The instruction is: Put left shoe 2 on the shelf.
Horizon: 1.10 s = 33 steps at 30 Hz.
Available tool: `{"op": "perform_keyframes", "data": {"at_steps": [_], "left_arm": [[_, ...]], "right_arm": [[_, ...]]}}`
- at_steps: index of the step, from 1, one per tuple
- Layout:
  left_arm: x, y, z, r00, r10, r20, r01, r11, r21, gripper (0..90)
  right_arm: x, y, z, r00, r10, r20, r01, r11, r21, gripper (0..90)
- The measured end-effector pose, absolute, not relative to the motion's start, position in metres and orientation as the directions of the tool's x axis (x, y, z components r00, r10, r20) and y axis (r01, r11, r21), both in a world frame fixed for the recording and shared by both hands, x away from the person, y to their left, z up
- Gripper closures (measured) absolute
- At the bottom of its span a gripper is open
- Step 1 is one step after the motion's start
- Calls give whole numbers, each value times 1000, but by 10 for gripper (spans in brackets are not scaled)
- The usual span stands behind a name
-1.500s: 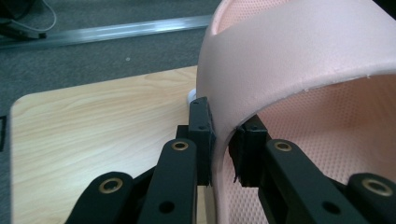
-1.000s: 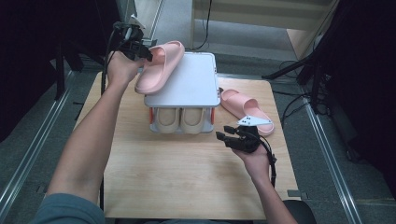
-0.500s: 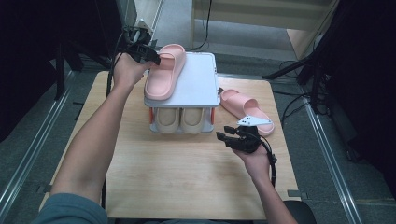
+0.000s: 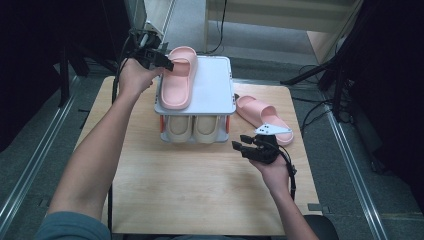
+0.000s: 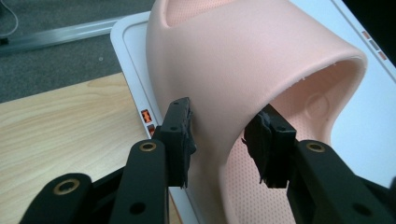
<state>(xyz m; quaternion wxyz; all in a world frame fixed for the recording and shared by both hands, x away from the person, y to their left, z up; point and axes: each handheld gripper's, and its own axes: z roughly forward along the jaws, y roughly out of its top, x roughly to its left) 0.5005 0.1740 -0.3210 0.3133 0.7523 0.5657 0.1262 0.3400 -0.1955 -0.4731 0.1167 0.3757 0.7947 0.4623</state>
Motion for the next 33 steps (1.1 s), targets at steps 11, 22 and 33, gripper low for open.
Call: {"op": "perform_keyframes", "data": {"at_steps": [11, 22, 33], "left_arm": [[481, 191, -306, 386, 894, -228, 745, -157, 648, 527], [449, 213, -306, 421, 886, -196, 718, -193, 669, 457], [419, 235, -321, 455, 863, -218, 705, -200, 681, 405]], "right_arm": [[341, -198, -469, -691, 710, 133, 475, 307, 825, 566], [359, -211, -467, -671, 729, 135, 502, 313, 806, 598], [381, -232, -464, -628, 762, 160, 529, 267, 806, 629]]}}
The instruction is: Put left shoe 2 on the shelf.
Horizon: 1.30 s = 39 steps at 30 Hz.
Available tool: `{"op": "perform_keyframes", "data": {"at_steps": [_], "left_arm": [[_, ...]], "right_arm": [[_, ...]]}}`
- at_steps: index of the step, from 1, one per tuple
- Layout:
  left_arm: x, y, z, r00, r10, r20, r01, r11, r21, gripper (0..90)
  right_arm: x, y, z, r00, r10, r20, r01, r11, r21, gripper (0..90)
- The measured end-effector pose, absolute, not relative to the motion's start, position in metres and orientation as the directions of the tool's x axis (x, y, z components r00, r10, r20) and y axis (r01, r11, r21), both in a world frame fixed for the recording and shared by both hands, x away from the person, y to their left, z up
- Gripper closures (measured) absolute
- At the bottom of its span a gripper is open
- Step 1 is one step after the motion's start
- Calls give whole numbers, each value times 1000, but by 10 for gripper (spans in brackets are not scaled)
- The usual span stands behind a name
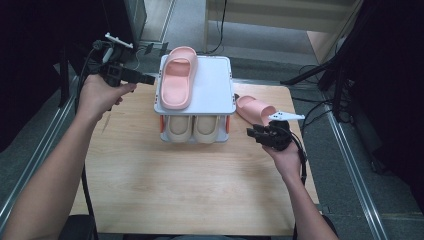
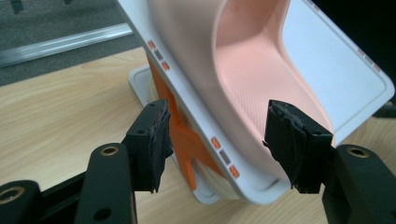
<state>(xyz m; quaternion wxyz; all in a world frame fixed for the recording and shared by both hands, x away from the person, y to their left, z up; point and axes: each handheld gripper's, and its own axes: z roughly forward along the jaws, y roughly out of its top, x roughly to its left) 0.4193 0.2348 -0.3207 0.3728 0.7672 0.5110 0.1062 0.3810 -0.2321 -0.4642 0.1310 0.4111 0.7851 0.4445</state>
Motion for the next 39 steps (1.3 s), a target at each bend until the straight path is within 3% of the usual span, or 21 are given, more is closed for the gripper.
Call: {"op": "perform_keyframes", "data": {"at_steps": [13, 16, 26, 39], "left_arm": [[384, 252, -373, 470, 857, -210, 685, -204, 699, 392], [376, 257, -385, 475, 844, -247, 692, -185, 698, 384], [349, 264, -416, 477, 847, -234, 687, -194, 700, 380], [328, 259, -447, 470, 855, -219, 681, -193, 707, 386]], "right_arm": [[397, -248, -466, -588, 792, 164, 545, 238, 804, 653], [398, -249, -465, -584, 795, 163, 538, 230, 811, 658], [411, -254, -468, -576, 790, 210, 565, 199, 801, 748], [420, -255, -478, -606, 773, 187, 558, 246, 793, 815]]}}
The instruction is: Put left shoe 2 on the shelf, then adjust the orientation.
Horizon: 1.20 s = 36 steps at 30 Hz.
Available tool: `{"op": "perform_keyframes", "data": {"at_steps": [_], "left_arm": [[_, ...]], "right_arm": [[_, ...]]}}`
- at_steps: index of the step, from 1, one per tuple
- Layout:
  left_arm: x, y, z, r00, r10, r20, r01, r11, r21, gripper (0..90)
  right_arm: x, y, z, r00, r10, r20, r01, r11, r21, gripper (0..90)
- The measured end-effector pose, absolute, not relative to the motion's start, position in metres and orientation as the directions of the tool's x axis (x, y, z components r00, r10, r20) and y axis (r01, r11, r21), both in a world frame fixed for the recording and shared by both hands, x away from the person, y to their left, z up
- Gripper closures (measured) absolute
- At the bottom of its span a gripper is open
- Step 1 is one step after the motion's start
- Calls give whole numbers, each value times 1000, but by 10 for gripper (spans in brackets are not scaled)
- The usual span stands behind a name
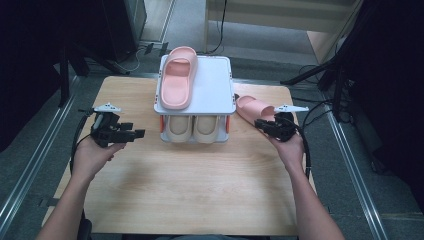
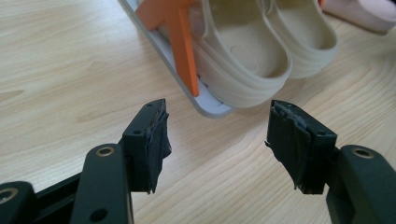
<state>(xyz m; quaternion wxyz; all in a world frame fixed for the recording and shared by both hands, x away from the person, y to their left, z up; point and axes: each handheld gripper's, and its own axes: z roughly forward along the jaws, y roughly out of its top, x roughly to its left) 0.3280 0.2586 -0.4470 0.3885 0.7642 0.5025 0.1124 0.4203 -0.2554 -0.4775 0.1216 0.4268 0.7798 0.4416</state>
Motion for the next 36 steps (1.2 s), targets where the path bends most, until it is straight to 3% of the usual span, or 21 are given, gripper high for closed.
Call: {"op": "perform_keyframes", "data": {"at_steps": [15, 20, 36], "left_arm": [[318, 258, -464, 478, 855, -202, 662, -199, 722, 388], [318, 259, -465, 476, 858, -196, 659, -200, 726, 389], [312, 263, -472, 469, 862, -192, 668, -205, 715, 390]], "right_arm": [[432, -272, -489, -566, 806, 174, 575, 235, 783, 816], [435, -280, -490, -542, 828, 145, 574, 238, 784, 900], [462, -285, -510, -477, 871, 117, 630, 246, 737, 900]]}}
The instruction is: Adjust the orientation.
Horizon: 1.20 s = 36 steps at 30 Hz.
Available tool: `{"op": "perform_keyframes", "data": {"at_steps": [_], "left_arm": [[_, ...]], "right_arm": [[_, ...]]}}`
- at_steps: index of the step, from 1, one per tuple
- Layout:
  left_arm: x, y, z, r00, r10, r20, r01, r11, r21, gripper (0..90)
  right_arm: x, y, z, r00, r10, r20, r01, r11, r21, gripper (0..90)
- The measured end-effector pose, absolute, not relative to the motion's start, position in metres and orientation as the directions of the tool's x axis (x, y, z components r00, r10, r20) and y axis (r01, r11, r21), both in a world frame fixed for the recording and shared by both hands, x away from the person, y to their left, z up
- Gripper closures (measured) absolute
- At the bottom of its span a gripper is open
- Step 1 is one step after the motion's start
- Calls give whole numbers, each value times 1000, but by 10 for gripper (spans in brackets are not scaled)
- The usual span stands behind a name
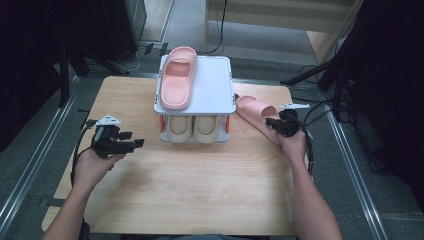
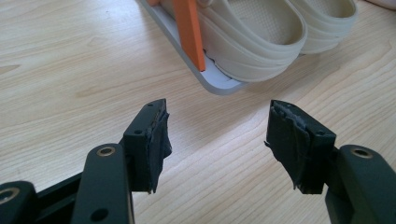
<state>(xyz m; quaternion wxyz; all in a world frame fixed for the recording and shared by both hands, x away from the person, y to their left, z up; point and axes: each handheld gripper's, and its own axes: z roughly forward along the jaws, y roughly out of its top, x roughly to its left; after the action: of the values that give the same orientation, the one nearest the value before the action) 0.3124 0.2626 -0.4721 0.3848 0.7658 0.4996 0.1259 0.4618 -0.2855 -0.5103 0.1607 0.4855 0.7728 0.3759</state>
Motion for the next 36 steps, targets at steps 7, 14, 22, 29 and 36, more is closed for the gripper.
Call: {"op": "perform_keyframes", "data": {"at_steps": [7, 14, 22, 29, 36], "left_arm": [[311, 266, -475, 461, 866, -196, 678, -200, 707, 386], [312, 266, -474, 462, 865, -196, 676, -200, 710, 385], [315, 263, -475, 466, 862, -199, 678, -203, 706, 385], [318, 261, -477, 475, 857, -201, 684, -216, 696, 385], [320, 259, -476, 489, 845, -218, 676, -208, 707, 386]], "right_arm": [[463, -277, -512, -482, 862, 153, 650, 235, 722, 900], [459, -258, -511, -503, 852, 147, 648, 259, 716, 900], [454, -243, -510, -506, 850, 145, 651, 267, 710, 900], [452, -232, -511, -510, 845, 158, 653, 261, 712, 900], [449, -237, -505, -507, 848, 153, 645, 255, 720, 847]]}}
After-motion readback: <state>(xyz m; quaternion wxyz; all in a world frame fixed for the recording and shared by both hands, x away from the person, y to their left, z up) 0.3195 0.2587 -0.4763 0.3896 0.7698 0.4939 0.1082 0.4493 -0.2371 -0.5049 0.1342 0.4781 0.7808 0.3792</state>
